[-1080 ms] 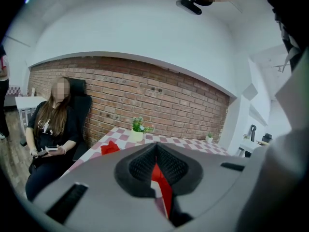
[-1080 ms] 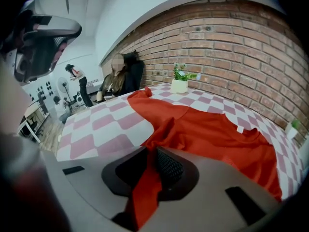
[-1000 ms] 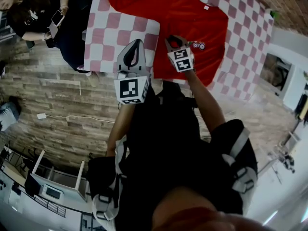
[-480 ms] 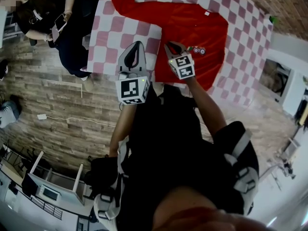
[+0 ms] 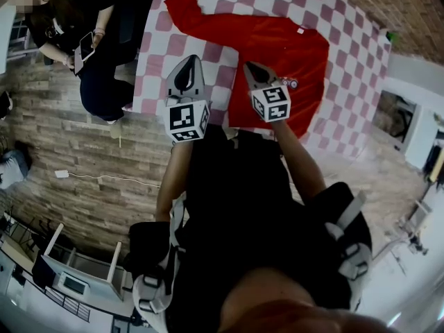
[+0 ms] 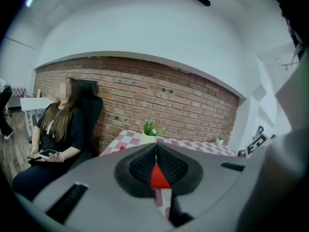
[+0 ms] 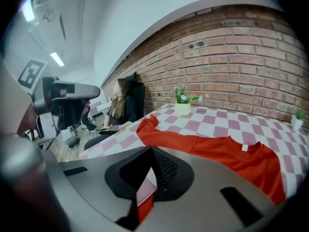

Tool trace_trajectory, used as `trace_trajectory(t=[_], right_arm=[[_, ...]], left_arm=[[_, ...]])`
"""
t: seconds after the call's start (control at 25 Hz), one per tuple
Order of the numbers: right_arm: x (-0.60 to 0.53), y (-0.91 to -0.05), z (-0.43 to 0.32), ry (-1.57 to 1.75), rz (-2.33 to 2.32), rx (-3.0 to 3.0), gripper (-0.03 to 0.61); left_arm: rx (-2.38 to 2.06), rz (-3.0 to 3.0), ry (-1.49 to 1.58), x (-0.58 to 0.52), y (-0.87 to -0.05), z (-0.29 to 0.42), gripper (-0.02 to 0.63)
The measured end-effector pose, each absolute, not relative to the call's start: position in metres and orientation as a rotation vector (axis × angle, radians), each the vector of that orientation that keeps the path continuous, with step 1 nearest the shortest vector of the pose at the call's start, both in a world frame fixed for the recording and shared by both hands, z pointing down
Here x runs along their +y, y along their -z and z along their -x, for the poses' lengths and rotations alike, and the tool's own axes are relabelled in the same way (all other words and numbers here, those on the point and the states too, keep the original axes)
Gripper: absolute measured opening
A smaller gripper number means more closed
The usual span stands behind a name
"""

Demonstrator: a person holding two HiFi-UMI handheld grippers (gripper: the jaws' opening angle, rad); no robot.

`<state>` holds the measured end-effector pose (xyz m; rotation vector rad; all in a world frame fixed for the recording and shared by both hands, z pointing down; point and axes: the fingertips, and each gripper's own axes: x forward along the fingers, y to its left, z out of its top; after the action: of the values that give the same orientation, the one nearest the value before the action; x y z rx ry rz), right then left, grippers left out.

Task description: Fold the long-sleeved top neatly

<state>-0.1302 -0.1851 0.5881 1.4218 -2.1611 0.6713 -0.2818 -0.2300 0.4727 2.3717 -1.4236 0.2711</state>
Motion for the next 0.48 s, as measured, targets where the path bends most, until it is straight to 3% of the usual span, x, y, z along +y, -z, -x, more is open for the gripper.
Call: trace_trajectory(t=[0.48], right_arm=[[-0.238, -0.523, 0.164, -0.685, -1.539, -2.226, 0.009]], left_arm=[[-1.384, -2.331, -0.404, -0.337, -0.536, 0.323, 0.008]])
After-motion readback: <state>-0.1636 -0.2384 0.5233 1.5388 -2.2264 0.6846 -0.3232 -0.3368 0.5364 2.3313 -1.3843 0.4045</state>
